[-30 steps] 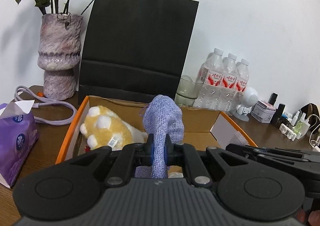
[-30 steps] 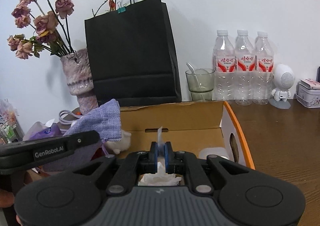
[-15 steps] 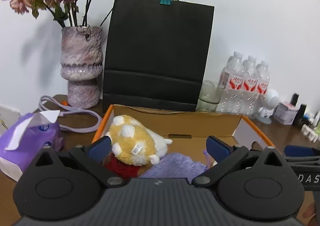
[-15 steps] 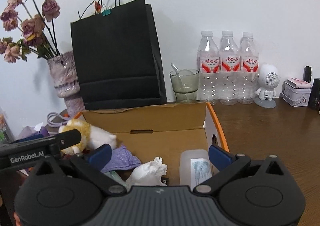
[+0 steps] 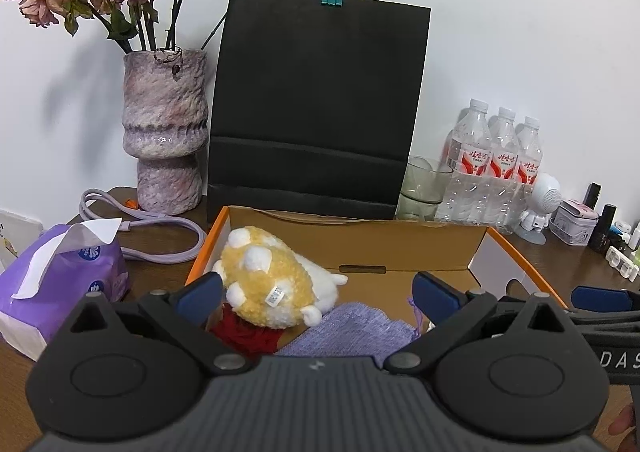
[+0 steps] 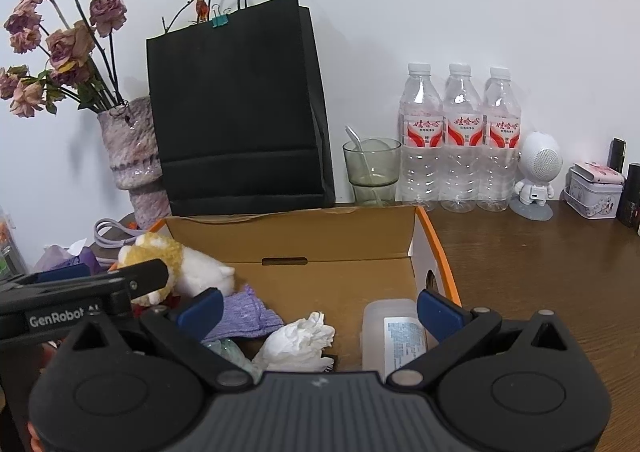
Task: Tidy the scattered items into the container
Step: 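Move both tools back from the box toward the remaining items, then grasp the green tissue packet with left tool while right tool grasps the white ridged cap, then carry the tissue packet and white cap into the box and open both tools, then move both tools back from the box toward the remaining items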
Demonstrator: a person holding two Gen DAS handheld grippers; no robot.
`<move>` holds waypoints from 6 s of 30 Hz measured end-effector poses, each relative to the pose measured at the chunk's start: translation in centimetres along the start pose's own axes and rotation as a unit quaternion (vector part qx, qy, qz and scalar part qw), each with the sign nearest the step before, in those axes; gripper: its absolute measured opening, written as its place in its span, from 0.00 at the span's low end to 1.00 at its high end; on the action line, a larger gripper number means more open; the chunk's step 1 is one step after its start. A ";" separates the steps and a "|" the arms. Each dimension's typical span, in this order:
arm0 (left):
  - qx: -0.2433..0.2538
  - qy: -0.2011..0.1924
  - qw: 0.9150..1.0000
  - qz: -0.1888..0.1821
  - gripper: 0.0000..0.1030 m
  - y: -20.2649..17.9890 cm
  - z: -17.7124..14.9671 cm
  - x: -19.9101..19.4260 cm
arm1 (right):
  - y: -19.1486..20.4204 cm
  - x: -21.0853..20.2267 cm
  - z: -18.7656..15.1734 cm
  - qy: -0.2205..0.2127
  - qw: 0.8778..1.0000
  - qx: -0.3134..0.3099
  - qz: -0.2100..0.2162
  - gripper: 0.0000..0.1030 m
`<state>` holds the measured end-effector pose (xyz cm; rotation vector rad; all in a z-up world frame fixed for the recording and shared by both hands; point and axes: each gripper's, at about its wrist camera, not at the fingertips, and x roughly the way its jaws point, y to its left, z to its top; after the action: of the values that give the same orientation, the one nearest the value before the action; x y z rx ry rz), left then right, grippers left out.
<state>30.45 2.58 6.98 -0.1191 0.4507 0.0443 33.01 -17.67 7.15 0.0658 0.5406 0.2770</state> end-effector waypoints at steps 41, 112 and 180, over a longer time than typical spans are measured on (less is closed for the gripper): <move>0.098 0.104 0.985 -0.093 1.00 0.2 -12.7 -11.0 | -0.1 -10.5 -13.4 0.073 0.996 -0.047 -0.006 1.00; -0.044 -0.048 0.995 -0.081 0.63 1.8 1.0 -5.4 | 1.7 -4.5 0.6 -0.059 0.998 0.003 0.030 0.38; 0.050 0.011 0.997 -0.058 1.00 4.3 -4.1 -9.3 | 0.9 -7.0 -5.9 0.022 0.993 -0.115 -0.023 1.00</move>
<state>20.03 6.19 6.87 -0.0469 0.4657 -0.0945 24.04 -18.82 5.73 -0.1773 0.5493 0.2942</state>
